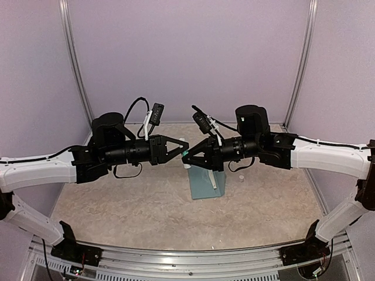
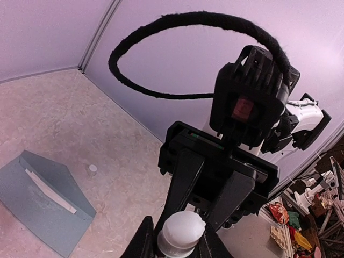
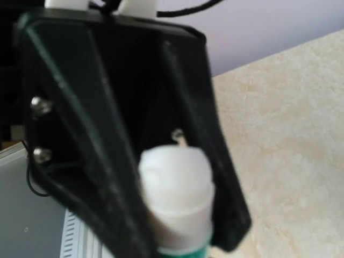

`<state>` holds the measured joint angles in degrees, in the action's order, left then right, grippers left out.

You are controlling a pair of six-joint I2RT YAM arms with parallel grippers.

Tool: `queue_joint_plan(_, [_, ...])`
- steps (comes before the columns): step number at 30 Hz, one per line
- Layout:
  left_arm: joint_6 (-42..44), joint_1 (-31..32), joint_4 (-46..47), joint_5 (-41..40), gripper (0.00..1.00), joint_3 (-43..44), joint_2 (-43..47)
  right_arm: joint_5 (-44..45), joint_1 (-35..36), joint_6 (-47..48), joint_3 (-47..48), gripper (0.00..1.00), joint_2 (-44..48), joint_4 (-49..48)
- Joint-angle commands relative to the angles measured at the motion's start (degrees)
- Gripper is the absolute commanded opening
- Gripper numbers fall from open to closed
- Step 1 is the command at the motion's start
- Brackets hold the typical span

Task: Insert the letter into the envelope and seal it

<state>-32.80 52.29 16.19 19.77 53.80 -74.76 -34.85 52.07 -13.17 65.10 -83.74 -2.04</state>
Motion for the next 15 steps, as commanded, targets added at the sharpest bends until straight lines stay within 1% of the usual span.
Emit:
queue_joint_plan(1, [1.03, 0.56, 0.36, 0.09, 0.16, 1.92, -0.41, 0.44, 0.69, 0.5, 1.64, 0.06, -0.18, 1.22])
queue_joint_plan(3, [1.23, 0.76, 0.11, -0.61, 0.08, 1.99, -0.39, 1.86, 0.67, -0.12, 0.94, 0.08, 0.4, 0.47])
queue_joint_plan(4, [1.32, 0.94, 0.28, -1.06, 0.04, 1.95, -0.38, 2.87, 0.66, -0.64, 0.47, 0.11, 0.83, -0.24])
queue_joint_plan(5, [1.4, 1.28, 0.46, -1.59, 0.02, 1.93, -0.38, 4.25, 0.66, -1.44, -0.27, 0.18, 1.47, -1.45])
queue_joint_plan(7, [1.55, 2.04, 1.65, -2.98, 0.0, 1.71, -0.05, 5.96, 0.68, -4.41, -2.98, 0.37, 3.37, -6.3])
queue_joint_plan(8, [1.63, 2.48, 2.45, -3.71, 0.0, 1.59, 0.17, 6.2, 0.66, -6.53, -4.93, 0.49, 4.45, -9.89])
queue_joint_plan(9, [1.74, 2.92, 3.37, -4.73, 0.0, 1.45, 0.46, 6.65, 0.66, -8.82, -6.92, 0.59, 5.33, -13.8])
queue_joint_plan(11, [1.94, 3.93, 5.7, -6.84, 0.0, 1.15, 1.01, 7.24, 0.7, -14.53, -11.2, 0.73, 6.74, -22.83])
queue_joint_plan(13, [1.96, 4.93, 9.08, -8.4, 0.0, 0.55, 1.6, 7.62, 0.97, -20.53, -14.78, 0.78, 7.11, -31.95])
queue_joint_plan(15, [1.99, 5.98, 12.82, -10.85, 0.0, -0.2, 1.93, 9.13, 1.5, -24.77, -17.27, 0.8, 6.92, -38.81])
